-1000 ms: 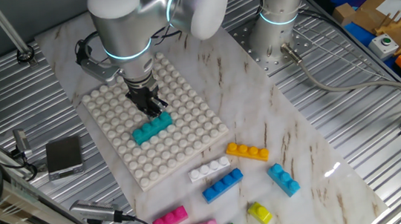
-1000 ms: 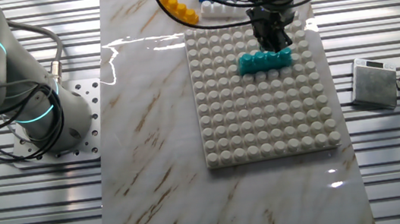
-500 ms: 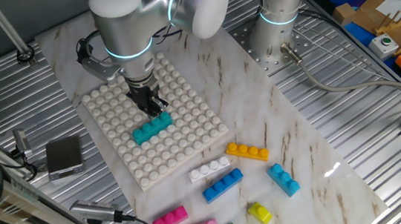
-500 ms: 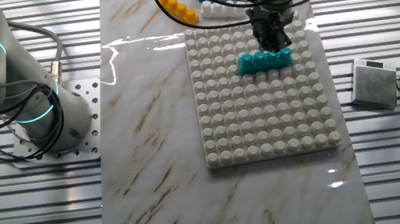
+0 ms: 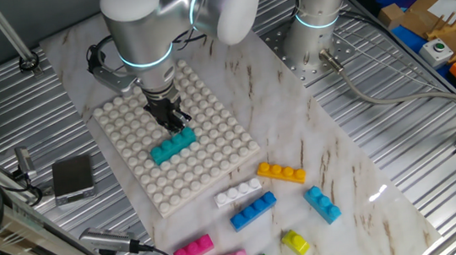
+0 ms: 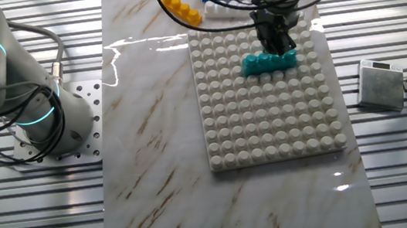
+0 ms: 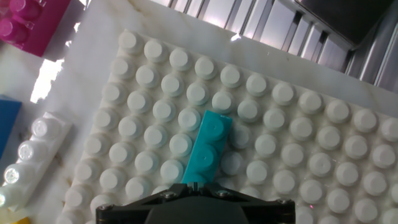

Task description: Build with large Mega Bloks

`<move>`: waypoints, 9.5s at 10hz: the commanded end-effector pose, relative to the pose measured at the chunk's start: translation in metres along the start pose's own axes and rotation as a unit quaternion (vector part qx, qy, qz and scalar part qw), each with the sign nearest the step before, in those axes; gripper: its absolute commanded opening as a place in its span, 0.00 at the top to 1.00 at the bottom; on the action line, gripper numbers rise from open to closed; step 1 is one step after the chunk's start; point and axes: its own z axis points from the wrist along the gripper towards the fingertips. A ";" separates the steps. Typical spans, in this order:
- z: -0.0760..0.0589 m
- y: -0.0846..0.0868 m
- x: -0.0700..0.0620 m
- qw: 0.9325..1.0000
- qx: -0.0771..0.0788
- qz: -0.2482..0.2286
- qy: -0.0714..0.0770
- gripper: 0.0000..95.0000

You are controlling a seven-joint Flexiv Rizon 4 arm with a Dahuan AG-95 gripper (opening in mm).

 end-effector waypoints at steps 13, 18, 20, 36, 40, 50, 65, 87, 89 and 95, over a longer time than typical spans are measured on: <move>0.019 -0.002 -0.003 1.000 -0.001 -0.001 -0.003 1.00; 0.029 -0.002 -0.007 1.000 0.000 -0.003 -0.005 1.00; 0.035 -0.002 -0.007 1.000 0.000 -0.005 -0.008 1.00; 0.017 0.001 -0.014 1.000 0.011 -0.008 0.001 1.00; 0.012 0.003 -0.015 1.000 0.011 -0.009 0.000 1.00; 0.019 -0.005 -0.028 1.000 0.014 -0.012 0.002 1.00; 0.015 -0.001 -0.005 1.000 0.012 -0.014 0.002 1.00; -0.017 -0.010 -0.048 0.998 -0.001 -0.054 0.025 1.00; -0.017 -0.010 -0.048 0.997 -0.003 -0.065 0.028 1.00; -0.017 -0.009 -0.048 0.997 -0.014 -0.061 0.044 1.00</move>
